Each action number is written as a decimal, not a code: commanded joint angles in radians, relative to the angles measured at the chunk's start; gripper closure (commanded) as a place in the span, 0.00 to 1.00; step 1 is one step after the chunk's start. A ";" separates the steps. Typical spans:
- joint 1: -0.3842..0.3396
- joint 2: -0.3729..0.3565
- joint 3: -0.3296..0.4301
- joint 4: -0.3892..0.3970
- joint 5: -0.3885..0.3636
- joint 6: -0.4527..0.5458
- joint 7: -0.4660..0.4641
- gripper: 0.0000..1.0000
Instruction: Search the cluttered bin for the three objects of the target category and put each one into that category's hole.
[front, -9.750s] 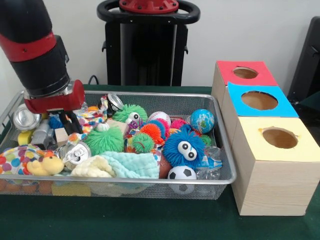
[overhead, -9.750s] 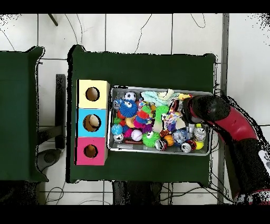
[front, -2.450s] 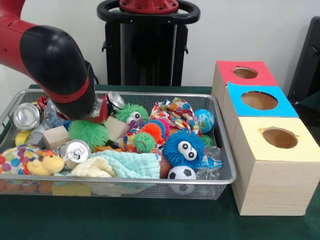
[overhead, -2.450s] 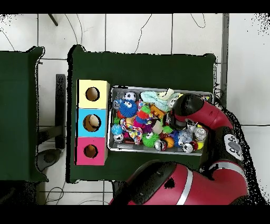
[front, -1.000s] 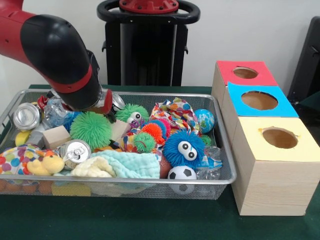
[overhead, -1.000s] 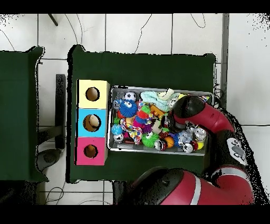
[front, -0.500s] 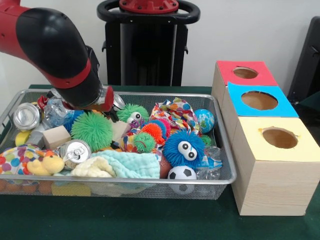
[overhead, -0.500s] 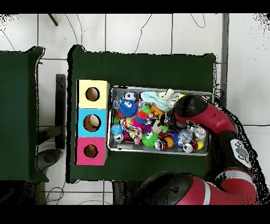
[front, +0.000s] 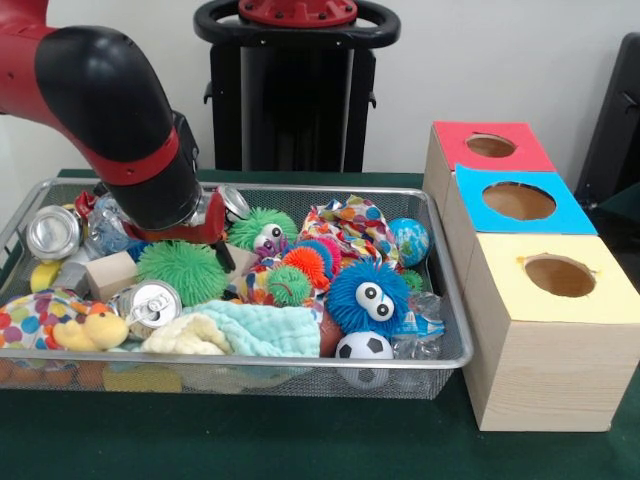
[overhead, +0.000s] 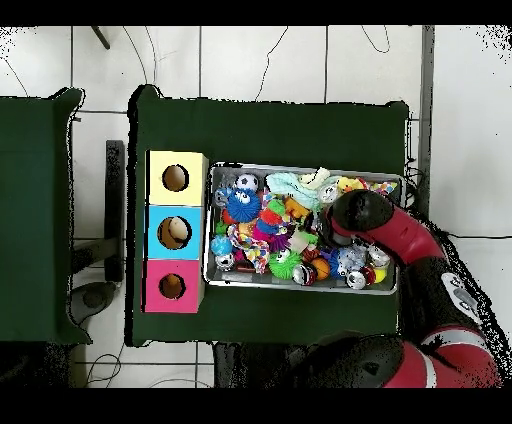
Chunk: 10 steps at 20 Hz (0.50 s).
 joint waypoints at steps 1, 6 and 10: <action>-0.015 0.039 0.144 0.068 -0.033 -0.076 -0.037 0.00; -0.013 0.066 0.140 0.052 -0.049 -0.048 -0.035 0.00; 0.012 0.072 0.100 0.043 -0.069 0.026 -0.016 0.00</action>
